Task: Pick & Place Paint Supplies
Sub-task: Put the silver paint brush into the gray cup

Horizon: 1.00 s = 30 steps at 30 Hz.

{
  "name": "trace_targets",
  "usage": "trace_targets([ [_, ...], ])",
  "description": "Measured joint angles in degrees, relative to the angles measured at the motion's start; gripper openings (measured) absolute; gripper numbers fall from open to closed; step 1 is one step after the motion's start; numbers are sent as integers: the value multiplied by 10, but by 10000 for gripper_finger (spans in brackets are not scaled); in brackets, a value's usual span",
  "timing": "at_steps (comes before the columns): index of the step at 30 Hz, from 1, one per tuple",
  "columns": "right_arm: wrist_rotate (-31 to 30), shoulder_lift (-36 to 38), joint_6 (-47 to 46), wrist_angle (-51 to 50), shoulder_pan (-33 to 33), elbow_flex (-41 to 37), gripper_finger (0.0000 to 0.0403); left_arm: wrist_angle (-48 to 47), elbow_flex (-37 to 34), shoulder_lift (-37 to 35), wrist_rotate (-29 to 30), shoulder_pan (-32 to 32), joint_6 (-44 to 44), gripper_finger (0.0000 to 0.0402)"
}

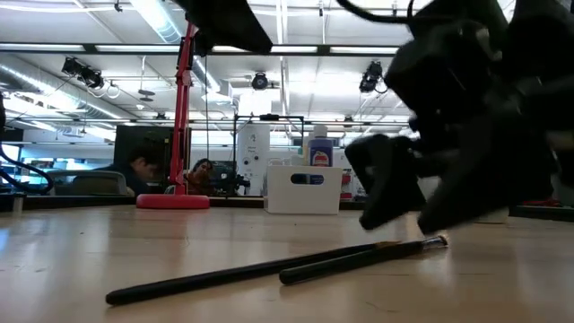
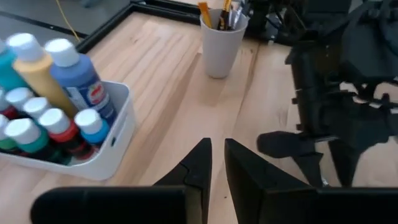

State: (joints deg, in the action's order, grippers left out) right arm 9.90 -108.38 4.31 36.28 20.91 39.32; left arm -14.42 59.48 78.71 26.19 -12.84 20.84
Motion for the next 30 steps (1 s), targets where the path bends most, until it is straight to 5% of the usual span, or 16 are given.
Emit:
trace_targets([
  [10,4,-48,32,4,0,1,195,-4,1,18,2,-20,-5,53],
  [22,-9,-52,99,8,-3,0,17,-5,0,21,12,-19,-7,53],
  [30,12,-16,120,8,-3,-4,22,-5,0,21,12,-19,-7,53],
])
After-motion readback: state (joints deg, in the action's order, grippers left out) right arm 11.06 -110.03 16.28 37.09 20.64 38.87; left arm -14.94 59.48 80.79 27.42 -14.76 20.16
